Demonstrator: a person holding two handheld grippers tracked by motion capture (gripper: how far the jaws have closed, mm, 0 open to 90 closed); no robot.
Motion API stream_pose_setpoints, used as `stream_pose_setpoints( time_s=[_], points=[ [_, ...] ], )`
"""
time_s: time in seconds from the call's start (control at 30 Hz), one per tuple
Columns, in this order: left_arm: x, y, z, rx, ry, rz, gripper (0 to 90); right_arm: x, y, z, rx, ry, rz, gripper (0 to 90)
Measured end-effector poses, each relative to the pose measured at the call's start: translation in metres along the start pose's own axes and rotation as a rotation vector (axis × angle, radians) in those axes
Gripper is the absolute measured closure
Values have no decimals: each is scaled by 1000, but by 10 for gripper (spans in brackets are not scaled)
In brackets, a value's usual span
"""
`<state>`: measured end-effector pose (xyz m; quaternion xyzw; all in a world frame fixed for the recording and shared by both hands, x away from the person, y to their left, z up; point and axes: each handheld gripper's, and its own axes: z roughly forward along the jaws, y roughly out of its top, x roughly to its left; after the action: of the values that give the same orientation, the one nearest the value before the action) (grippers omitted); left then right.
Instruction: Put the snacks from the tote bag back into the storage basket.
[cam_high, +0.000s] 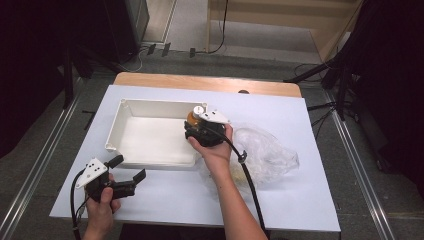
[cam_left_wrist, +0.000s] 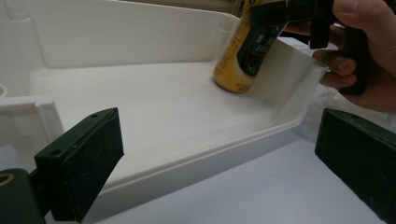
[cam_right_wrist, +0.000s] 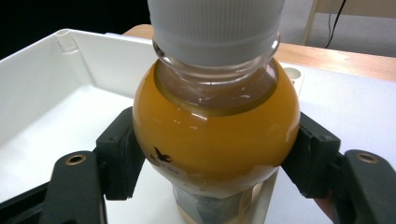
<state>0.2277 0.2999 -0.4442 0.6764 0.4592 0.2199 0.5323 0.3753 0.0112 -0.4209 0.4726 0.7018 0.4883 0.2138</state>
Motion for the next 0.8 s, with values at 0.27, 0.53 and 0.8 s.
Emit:
stream_pose_setpoints(
  time_s=[0.27, 0.53, 0.8],
  points=[
    [0, 0, 0, 0, 1, -2, 14, -2, 1, -1, 17, 13, 7, 308],
    [1, 0, -1, -7, 3, -13, 14, -3, 5, -7, 4, 13, 0, 280],
    [0, 1, 0, -3, -3, -7, 14, 0, 17, -24, -59, 28, 1, 269]
  ],
)
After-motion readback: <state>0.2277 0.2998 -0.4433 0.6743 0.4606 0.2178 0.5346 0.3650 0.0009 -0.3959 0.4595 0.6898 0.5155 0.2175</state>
